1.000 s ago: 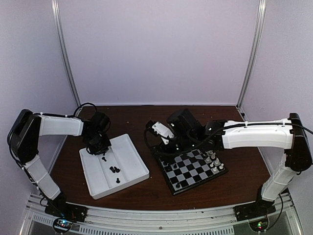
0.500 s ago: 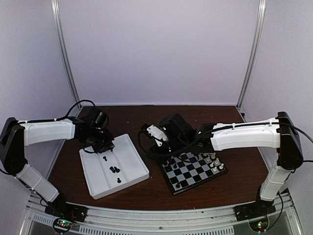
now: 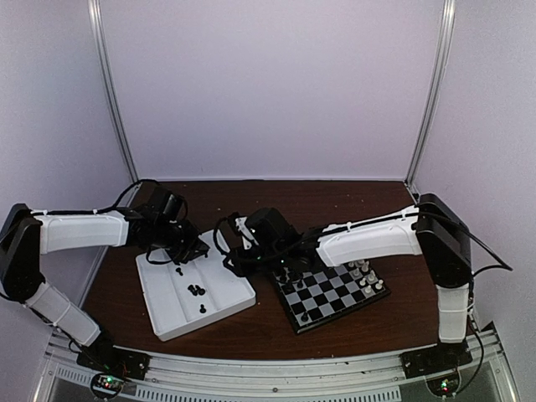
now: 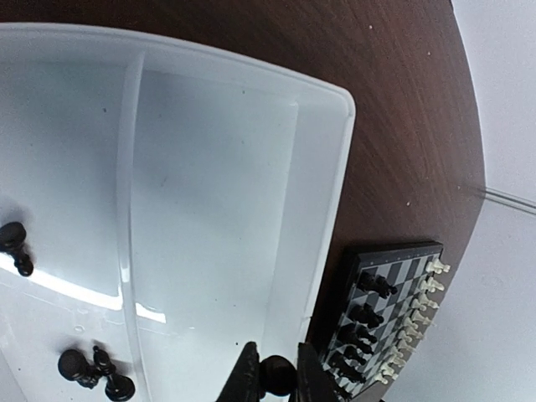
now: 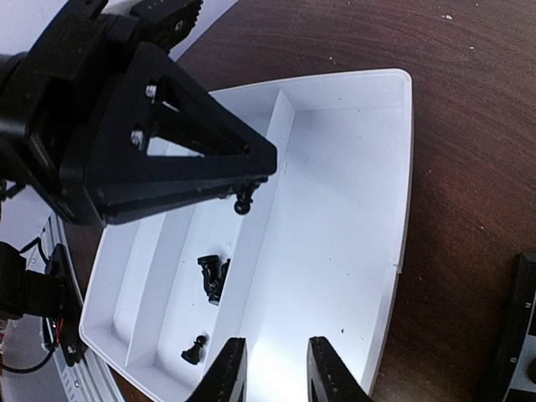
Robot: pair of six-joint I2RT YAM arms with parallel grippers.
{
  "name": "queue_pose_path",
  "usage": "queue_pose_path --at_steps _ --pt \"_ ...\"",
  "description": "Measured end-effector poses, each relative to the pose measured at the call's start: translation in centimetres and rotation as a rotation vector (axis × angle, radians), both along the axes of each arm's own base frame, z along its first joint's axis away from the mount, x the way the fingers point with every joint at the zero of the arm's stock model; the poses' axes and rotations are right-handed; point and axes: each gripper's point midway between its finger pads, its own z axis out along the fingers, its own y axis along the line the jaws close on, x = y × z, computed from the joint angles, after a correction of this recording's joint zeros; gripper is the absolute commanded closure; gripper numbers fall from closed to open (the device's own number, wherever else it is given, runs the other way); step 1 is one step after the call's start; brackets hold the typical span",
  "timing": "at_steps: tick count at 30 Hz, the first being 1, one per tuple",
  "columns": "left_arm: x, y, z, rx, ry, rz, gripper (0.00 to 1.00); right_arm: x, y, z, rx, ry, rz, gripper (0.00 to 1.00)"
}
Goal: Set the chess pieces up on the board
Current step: Pick up the chess piece from the storage box.
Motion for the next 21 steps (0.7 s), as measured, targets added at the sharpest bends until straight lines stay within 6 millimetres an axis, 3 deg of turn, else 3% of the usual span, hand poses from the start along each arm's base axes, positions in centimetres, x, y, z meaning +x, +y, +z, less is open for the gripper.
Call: queue_pose_path --at_steps 11,21 --pt "-0.7 -0.8 1.8 -0.130 0.013 0.041 0.88 2.3 3.9 2.3 0.225 0.035 -0.091 0.72" --pt "-1.4 -0.7 2.7 -0.172 0.009 0.056 0.88 2.5 5.1 0.7 0.267 0.091 -0.104 0.73"
